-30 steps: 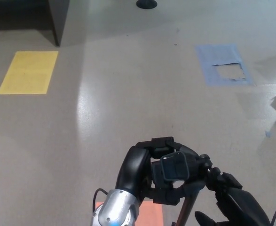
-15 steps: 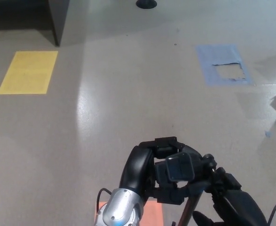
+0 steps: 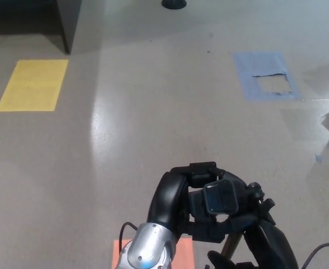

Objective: A phone stand is kept on the floor and the robot uses both its hands to grab it and uses its left hand to extend the phone stand by pulling it upwards

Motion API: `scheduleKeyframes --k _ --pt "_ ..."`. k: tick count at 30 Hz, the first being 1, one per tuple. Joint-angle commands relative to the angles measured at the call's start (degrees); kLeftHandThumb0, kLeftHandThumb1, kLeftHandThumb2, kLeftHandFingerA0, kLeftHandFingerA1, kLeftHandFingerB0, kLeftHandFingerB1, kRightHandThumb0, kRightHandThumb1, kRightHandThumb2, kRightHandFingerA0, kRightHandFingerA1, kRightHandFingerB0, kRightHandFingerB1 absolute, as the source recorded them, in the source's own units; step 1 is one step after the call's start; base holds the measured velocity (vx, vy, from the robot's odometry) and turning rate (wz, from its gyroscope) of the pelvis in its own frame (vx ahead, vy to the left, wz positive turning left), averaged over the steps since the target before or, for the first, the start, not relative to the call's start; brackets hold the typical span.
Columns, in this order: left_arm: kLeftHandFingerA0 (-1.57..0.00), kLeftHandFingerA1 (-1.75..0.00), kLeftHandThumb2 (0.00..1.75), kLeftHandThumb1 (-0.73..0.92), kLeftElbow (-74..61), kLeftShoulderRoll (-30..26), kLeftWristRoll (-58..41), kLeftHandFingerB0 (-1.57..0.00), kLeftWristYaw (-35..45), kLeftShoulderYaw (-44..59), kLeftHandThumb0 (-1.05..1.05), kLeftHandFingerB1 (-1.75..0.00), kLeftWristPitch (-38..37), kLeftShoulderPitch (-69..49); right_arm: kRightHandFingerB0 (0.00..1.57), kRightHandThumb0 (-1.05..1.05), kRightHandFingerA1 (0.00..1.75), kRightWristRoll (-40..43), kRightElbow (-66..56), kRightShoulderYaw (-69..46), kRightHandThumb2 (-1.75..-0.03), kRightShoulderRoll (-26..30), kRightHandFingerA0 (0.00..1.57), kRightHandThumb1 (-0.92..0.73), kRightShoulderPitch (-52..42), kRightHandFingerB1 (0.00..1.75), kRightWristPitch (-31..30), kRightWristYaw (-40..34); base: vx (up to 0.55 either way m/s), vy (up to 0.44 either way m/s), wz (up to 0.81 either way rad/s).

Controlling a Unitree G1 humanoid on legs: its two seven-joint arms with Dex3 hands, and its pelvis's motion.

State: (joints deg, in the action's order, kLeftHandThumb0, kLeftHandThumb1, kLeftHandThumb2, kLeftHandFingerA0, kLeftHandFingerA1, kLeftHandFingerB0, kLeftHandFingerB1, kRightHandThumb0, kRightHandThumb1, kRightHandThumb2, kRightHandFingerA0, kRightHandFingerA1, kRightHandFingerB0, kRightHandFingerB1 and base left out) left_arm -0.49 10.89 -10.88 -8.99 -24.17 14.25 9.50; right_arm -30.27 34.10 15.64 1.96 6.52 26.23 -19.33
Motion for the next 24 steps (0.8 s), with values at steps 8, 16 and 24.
scheduleKeyframes --k 8,16,24 --pt "-1.46 -1.00 0.60 0.63 -15.13 16.02 1.30 -1.36 -3.96 -4.95 -0.78 -0.90 1.45 16.59 1.57 -0.68 1.48 8.86 4.19 -4.00 -1.01 -6.38 1.57 -0.34 3.62 1.48 1.67 1.22 0.00 0.000 0.00" --pt "-1.27 -1.24 0.87 0.58 -19.54 15.83 0.26 -1.16 -8.01 6.77 -0.78 -1.17 9.23 35.91 1.51 -0.61 1.41 13.58 7.25 -6.22 -0.97 -5.42 1.53 -0.30 2.94 1.40 7.46 4.90 0.00 0.000 0.00" --pt "-1.05 -1.75 0.68 0.87 -20.35 17.64 -4.93 -0.73 -12.56 15.98 -0.53 -1.75 15.35 52.77 1.50 -0.61 1.41 13.67 9.73 -6.86 -0.97 -4.65 1.52 -0.29 2.74 1.40 7.28 5.35 0.00 0.000 0.00"
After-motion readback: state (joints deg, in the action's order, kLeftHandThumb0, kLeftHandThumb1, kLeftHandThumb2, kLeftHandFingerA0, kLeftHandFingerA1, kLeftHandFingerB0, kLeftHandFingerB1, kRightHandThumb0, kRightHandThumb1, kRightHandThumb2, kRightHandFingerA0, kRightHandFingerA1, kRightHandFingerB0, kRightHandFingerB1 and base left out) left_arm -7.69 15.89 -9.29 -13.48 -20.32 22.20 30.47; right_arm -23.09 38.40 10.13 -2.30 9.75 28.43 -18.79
